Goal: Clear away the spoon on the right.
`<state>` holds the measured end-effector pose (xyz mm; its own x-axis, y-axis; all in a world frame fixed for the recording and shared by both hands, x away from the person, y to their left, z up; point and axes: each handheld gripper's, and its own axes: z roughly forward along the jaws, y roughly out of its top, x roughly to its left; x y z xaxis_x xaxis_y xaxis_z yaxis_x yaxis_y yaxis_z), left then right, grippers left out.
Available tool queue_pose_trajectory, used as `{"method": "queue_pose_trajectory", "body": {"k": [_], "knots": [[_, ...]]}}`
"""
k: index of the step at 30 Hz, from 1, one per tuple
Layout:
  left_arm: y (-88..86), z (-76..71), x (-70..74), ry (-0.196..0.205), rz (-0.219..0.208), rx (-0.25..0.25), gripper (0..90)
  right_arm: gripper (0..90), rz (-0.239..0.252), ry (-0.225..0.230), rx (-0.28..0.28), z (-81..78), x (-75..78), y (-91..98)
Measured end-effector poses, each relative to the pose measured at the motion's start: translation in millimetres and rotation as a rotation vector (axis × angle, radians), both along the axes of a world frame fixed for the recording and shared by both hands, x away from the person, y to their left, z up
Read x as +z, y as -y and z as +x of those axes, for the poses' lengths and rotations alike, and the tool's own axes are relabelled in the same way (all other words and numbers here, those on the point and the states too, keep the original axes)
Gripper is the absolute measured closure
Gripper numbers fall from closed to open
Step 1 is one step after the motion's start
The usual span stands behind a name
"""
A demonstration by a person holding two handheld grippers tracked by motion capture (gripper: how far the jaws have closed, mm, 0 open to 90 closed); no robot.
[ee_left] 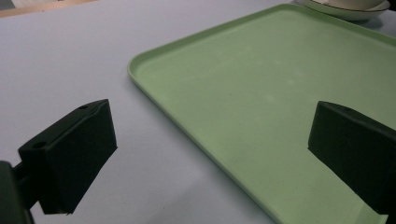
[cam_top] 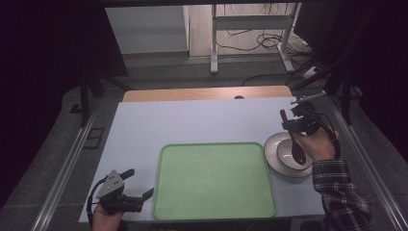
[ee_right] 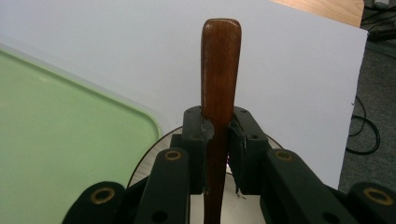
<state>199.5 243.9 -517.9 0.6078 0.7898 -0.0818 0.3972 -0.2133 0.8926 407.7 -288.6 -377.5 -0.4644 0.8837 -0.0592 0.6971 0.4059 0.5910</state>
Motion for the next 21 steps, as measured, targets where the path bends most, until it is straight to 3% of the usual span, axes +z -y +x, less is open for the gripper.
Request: {"method": "queue_pose_trajectory", "body": {"k": [13, 21], "knots": [[0.8, 0.0, 0.0, 0.000, 0.002, -0.002, 0.8, 77.4, 0.014, -0.007, 0.012, -14.5, 19.7, -5.0], [1.1, 0.1, 0.0, 0.000, 0.003, -0.004, 0.8, 77.4, 0.024, -0.044, 0.024, -25.5, 22.6, -8.6]]}}
